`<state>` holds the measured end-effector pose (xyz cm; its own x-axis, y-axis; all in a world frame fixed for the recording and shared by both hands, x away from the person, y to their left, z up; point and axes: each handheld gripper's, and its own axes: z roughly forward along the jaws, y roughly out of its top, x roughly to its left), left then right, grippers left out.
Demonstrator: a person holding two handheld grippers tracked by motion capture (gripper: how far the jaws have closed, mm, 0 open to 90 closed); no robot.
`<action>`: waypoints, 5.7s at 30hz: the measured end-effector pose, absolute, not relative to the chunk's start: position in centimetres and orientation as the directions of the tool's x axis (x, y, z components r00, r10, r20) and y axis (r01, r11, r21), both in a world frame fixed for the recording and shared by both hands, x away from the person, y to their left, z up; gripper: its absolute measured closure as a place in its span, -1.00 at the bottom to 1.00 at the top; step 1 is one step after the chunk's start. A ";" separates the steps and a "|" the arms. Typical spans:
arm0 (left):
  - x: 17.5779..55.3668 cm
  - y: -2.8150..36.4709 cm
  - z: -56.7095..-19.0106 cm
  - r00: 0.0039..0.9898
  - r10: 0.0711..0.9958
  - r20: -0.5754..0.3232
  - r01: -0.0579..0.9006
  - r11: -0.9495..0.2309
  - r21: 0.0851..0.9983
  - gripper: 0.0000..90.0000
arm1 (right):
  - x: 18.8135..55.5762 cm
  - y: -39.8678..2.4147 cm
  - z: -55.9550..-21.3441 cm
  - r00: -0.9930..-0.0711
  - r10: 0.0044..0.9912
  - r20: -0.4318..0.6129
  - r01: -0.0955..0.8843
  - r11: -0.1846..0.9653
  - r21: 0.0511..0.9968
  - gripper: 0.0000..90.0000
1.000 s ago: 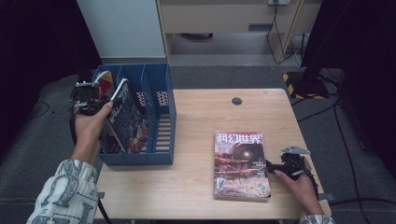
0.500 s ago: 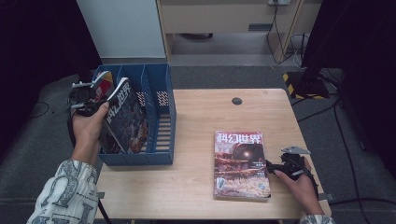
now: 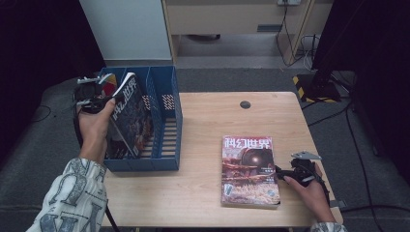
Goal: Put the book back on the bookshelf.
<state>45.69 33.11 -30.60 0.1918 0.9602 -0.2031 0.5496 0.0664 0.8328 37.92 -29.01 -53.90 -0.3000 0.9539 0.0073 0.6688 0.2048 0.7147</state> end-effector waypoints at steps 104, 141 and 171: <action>44.9 32.4 -33.0 0.273 0.948 -0.162 0.559 -0.019 0.829 -0.45 | 37.8 -29.0 -53.9 -0.299 0.954 0.004 0.670 0.207 0.713 -0.89; 40.9 33.1 -36.2 0.348 0.929 -0.126 0.566 -0.101 0.819 -0.55 | 37.8 -29.0 -53.9 -0.301 0.954 0.002 0.669 0.210 0.713 -0.89; 37.0 32.4 -38.9 0.400 0.913 -0.087 0.561 -0.168 0.811 -0.54 | 37.8 -29.0 -53.9 -0.297 0.955 0.003 0.668 0.205 0.715 -0.89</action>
